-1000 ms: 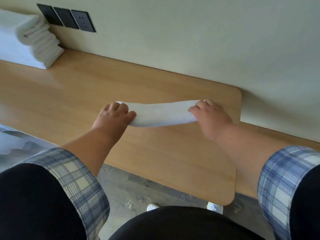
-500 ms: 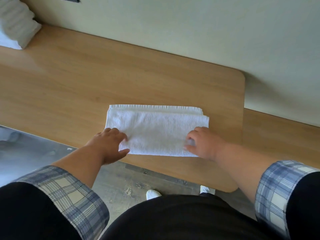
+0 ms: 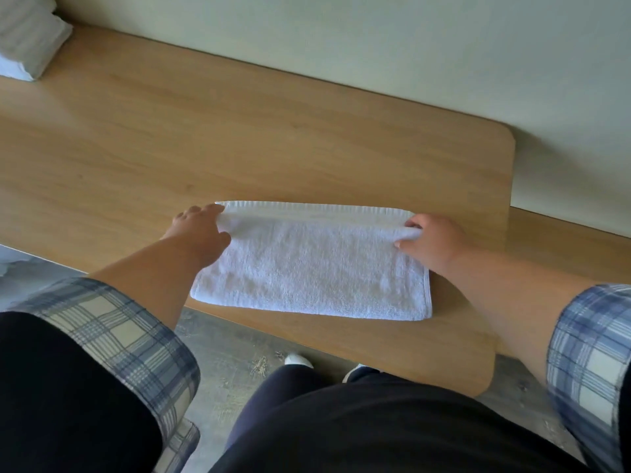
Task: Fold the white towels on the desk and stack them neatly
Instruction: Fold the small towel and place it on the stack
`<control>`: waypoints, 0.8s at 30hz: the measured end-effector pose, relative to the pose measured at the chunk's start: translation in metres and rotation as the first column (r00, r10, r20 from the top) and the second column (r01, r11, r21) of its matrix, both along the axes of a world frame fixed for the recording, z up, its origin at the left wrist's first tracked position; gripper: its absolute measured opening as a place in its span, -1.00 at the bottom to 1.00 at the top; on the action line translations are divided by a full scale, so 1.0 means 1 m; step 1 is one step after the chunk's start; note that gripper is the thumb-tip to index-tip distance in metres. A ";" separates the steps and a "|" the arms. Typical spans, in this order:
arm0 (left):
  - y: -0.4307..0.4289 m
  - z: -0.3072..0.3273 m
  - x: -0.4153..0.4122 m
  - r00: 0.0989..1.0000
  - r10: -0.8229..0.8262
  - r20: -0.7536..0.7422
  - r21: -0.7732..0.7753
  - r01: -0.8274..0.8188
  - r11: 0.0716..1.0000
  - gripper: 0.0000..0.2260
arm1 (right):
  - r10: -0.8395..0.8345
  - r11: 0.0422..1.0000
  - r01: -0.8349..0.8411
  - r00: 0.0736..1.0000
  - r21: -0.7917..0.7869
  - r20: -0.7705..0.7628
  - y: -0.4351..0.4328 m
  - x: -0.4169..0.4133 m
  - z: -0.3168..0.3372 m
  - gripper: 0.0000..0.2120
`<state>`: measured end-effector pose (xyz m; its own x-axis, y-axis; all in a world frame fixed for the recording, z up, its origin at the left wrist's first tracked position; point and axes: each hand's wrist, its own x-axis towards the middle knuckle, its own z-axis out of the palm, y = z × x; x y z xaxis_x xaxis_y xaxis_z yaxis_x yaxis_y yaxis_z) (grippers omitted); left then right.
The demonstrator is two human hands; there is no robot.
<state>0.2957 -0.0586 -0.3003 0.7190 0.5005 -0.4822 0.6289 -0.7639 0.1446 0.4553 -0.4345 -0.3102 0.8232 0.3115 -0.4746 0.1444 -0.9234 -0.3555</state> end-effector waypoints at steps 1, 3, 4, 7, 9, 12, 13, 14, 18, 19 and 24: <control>0.006 -0.003 0.000 1.000 -0.025 0.012 0.019 0.025 1.000 -0.55 | -0.020 1.000 0.020 1.000 0.010 -0.012 -0.001 0.002 0.000 -0.51; 0.014 -0.008 -0.002 0.996 -0.027 0.081 -0.005 0.028 1.000 -0.74 | -0.063 0.997 0.064 0.998 0.049 -0.019 -0.002 0.002 -0.001 -0.67; 0.017 -0.008 -0.005 0.992 0.007 0.122 -0.062 0.001 0.998 -0.84 | -0.090 0.993 0.091 0.996 0.075 -0.019 -0.003 0.000 0.001 -0.77; 0.022 -0.007 -0.015 0.964 0.126 0.233 -0.260 -0.063 0.964 -0.92 | -0.183 0.969 0.185 0.983 0.162 -0.025 -0.003 -0.013 0.009 -0.85; 0.025 -0.005 -0.023 0.942 0.211 0.260 -0.353 -0.110 0.929 -0.93 | -0.270 0.936 0.264 0.963 0.231 -0.005 -0.001 -0.025 0.014 -0.83; 0.027 0.001 -0.024 0.884 0.396 0.250 -0.535 -0.215 0.817 -0.93 | -0.345 0.894 0.327 0.939 0.306 0.004 0.003 -0.035 0.024 -0.85; 0.027 0.005 -0.022 0.858 0.450 0.246 -0.580 -0.241 0.778 -0.88 | -0.360 0.877 0.341 0.933 0.338 -0.008 0.005 -0.036 0.028 -0.87; 0.028 0.007 -0.020 0.835 0.494 0.244 -0.613 -0.263 0.745 -0.84 | -0.383 0.854 0.363 0.923 0.372 -0.022 0.008 -0.036 0.032 -0.92; 0.036 0.010 0.002 0.768 0.594 0.240 -0.669 -0.313 0.675 -0.77 | -0.547 0.715 0.490 0.837 0.499 -0.038 0.022 -0.020 0.040 -0.88; 0.039 0.007 0.009 0.757 0.609 0.236 -0.676 -0.322 0.663 -0.77 | -0.584 0.674 0.519 0.810 0.526 -0.050 0.027 -0.015 0.038 -0.83; 0.050 -0.026 0.032 0.769 0.593 0.238 -0.557 -0.392 0.732 -0.64 | -0.645 0.606 0.682 0.723 0.410 -0.248 0.044 0.004 0.008 -0.60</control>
<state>0.3280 -0.0090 -0.3267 0.6003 0.6310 -0.4914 0.7101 -0.1378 0.6905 0.4589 -0.3908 -0.3018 0.8616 -0.1216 -0.4927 -0.4843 -0.4872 -0.7267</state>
